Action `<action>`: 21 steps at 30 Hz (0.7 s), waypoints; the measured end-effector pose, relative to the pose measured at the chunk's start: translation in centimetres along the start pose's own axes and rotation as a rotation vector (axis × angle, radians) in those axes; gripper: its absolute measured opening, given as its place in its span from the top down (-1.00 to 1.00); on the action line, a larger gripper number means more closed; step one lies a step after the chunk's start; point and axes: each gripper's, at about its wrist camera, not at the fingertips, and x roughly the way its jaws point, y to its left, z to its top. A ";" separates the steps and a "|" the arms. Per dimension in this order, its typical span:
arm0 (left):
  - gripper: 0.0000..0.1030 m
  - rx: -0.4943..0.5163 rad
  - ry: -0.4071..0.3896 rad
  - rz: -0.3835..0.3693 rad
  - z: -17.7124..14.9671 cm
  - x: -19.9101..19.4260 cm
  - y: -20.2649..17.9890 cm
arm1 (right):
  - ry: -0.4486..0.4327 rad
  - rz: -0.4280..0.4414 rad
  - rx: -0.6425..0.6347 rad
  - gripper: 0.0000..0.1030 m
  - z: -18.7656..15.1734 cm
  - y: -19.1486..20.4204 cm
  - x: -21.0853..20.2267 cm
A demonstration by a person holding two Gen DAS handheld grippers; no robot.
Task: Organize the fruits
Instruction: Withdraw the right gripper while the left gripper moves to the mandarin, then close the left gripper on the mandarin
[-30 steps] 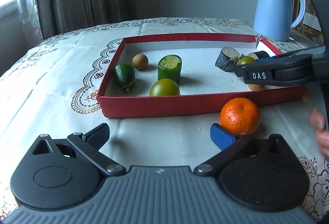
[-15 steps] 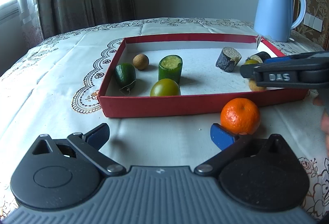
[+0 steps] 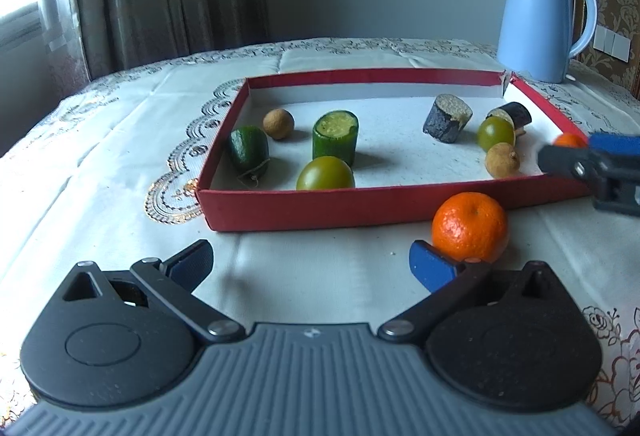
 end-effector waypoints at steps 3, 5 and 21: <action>-1.00 0.002 -0.018 -0.007 0.0 -0.7 0.0 | -0.026 -0.006 0.016 -0.60 -0.3 -0.7 -1.1; -1.00 -0.015 -0.032 -0.002 0.0 -1.4 0.1 | -0.026 -0.016 0.026 -0.68 -0.7 -1.2 -1.5; -1.00 0.045 -0.033 -0.108 1.0 -2.3 -4.8 | -0.065 -0.148 0.080 -0.68 -1.3 -3.2 -2.7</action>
